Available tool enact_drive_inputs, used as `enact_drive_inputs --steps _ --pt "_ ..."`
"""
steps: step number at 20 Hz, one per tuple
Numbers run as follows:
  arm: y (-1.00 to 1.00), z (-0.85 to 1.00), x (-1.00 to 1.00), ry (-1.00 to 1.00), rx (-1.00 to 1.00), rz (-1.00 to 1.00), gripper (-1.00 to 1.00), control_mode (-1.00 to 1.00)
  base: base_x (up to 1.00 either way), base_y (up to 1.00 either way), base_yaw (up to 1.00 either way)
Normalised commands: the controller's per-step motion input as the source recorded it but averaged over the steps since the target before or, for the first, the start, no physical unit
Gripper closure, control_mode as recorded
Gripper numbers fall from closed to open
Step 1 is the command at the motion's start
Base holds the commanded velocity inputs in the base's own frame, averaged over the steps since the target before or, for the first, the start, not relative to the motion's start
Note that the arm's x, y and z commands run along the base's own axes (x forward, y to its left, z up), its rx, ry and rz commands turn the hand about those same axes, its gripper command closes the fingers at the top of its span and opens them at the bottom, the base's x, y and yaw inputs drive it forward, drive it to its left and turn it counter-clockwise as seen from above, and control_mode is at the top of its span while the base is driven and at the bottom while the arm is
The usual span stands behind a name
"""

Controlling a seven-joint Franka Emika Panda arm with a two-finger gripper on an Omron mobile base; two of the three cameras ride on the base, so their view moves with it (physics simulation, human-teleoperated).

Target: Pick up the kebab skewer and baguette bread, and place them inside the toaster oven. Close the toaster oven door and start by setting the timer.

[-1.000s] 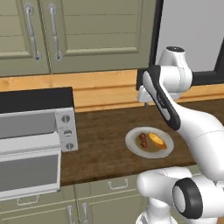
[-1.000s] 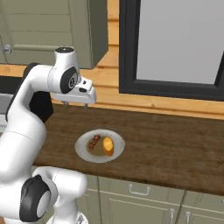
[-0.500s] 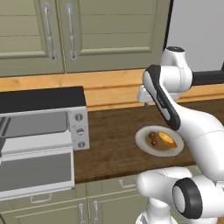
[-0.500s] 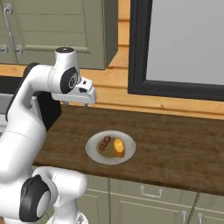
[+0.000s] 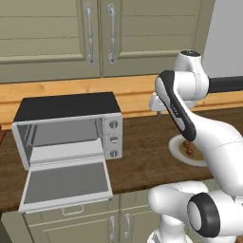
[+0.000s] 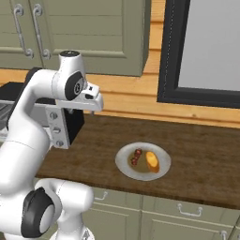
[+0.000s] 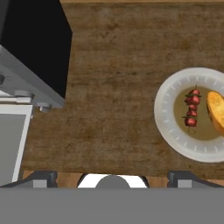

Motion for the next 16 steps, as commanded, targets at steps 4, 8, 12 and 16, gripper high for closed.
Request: enact_drive_inputs --steps 4,8,12,16 --pt "0.0 0.0 0.0 0.0 0.0 0.0 -1.0 1.0 0.0 0.0 0.0" --pt "0.0 0.0 0.0 0.0 0.0 0.0 -1.0 1.0 0.0 0.0 0.0" --pt "0.0 0.0 0.0 0.0 0.0 0.0 -1.0 1.0 0.0 0.0 0.0" --pt "0.0 0.0 0.0 0.0 0.0 0.0 -1.0 1.0 0.0 0.0 0.0"
